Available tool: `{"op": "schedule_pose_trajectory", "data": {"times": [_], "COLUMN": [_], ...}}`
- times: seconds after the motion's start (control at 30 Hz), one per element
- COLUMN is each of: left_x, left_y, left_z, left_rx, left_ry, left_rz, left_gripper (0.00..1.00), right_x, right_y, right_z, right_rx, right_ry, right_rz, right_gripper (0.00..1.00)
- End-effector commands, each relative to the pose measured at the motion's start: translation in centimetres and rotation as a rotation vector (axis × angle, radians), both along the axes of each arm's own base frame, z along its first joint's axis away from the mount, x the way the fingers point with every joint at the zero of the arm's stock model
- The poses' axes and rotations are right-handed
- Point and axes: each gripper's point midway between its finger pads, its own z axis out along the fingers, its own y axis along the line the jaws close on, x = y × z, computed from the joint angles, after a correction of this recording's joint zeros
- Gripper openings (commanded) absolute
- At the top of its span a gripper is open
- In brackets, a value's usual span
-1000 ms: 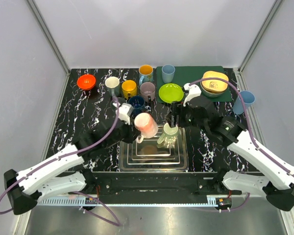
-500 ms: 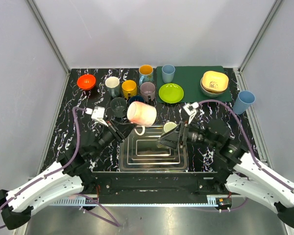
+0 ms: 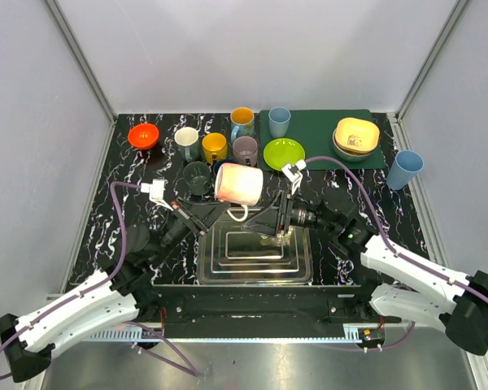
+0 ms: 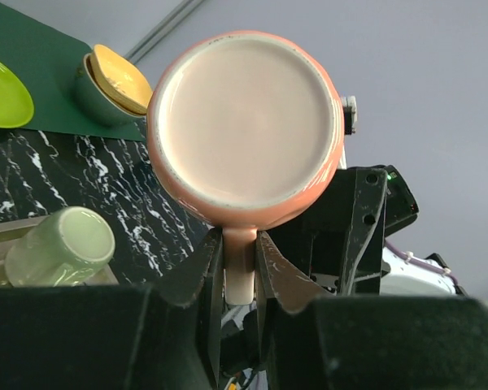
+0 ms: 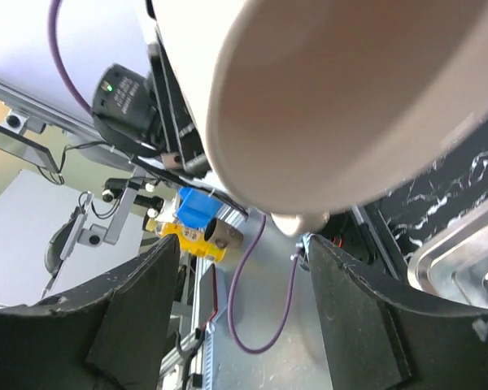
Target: Turn the mug right side up
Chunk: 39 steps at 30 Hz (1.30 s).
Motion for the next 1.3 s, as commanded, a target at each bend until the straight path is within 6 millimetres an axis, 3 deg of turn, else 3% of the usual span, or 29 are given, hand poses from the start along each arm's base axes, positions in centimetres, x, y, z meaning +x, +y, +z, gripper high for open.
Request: {"op": "schedule_pose_trajectory", "data": {"times": [0.0,0.37,0.5,0.7,0.73,0.77,0.83,0.87,0.9,0.93,0.97,1.0,1.03,1.1,1.13,1.2,1.23,1.27], "left_x": [-1.9,-2.5,-2.5,-2.8,-2.9,-3.0,-2.8,-2.7,-2.2,-1.6,-1.5,-0.7,-0.1,0.7,0.6,0.6,0.4,0.2], "left_y": [1.2,0.8,0.7,0.1,0.1,0.1,0.5,0.8,1.7,1.9,3.0,5.2,6.5,11.0,12.6,15.9,17.0,18.0], "left_z": [6.5,6.0,5.1,4.0,4.0,3.8,3.7,2.8,3.5,1.3,1.3,2.8,-0.5,0.2,-1.8,-1.5,-2.7,-2.4], "left_rx": [-0.253,-0.295,-0.291,-0.269,-0.268,-0.262,-0.245,-0.198,-0.166,-0.063,-0.024,0.010,0.156,0.204,0.285,0.274,0.314,0.284], "left_ry": [-0.121,-0.106,-0.088,-0.069,-0.070,-0.067,-0.064,-0.040,-0.061,-0.007,-0.011,-0.031,0.057,0.097,0.151,0.181,0.216,0.229], "left_rz": [-0.060,-0.109,-0.117,-0.148,-0.152,-0.156,-0.131,-0.109,-0.050,-0.009,0.035,0.151,0.215,0.412,0.468,0.602,0.639,0.669], "left_gripper": [0.00,0.00,0.00,0.00,0.00,0.00,0.03,0.10,0.18,0.38,0.49,0.54,0.59,0.65,0.66,0.69,0.70,0.72], "right_x": [2.0,5.4,5.8,5.9,6.0,5.8,5.8,5.8,6.1,6.6,7.6,8.5,9.6,11.6,12.9,14.4,15.3,16.2], "right_y": [0.7,2.2,2.8,3.3,3.3,3.3,3.3,3.5,3.6,3.6,3.5,3.3,3.4,2.8,3.3,3.3,4.1,4.8], "right_z": [4.4,4.7,5.3,6.1,6.1,6.2,6.8,6.2,7.0,5.3,7.3,7.1,6.4,6.1,4.4,5.1,2.1,3.7], "right_rx": [0.130,0.195,0.212,0.257,0.261,0.262,0.263,0.224,0.203,0.094,0.073,0.002,-0.074,-0.264,-0.347,-0.445,-0.548,-0.549], "right_ry": [-0.132,-0.118,-0.122,-0.138,-0.137,-0.142,-0.156,-0.144,-0.197,-0.156,-0.192,-0.253,-0.258,-0.285,-0.277,-0.320,-0.286,-0.321], "right_rz": [-0.076,-0.176,-0.169,-0.138,-0.131,-0.114,-0.098,-0.089,-0.105,-0.126,-0.185,-0.223,-0.254,-0.336,-0.345,-0.389,-0.364,-0.392], "right_gripper": [0.70,0.65,0.42,0.20,0.06,0.02,0.00,0.00,0.00,0.00,0.00,0.00,0.00,0.00,0.00,0.00,0.00,0.00]}}
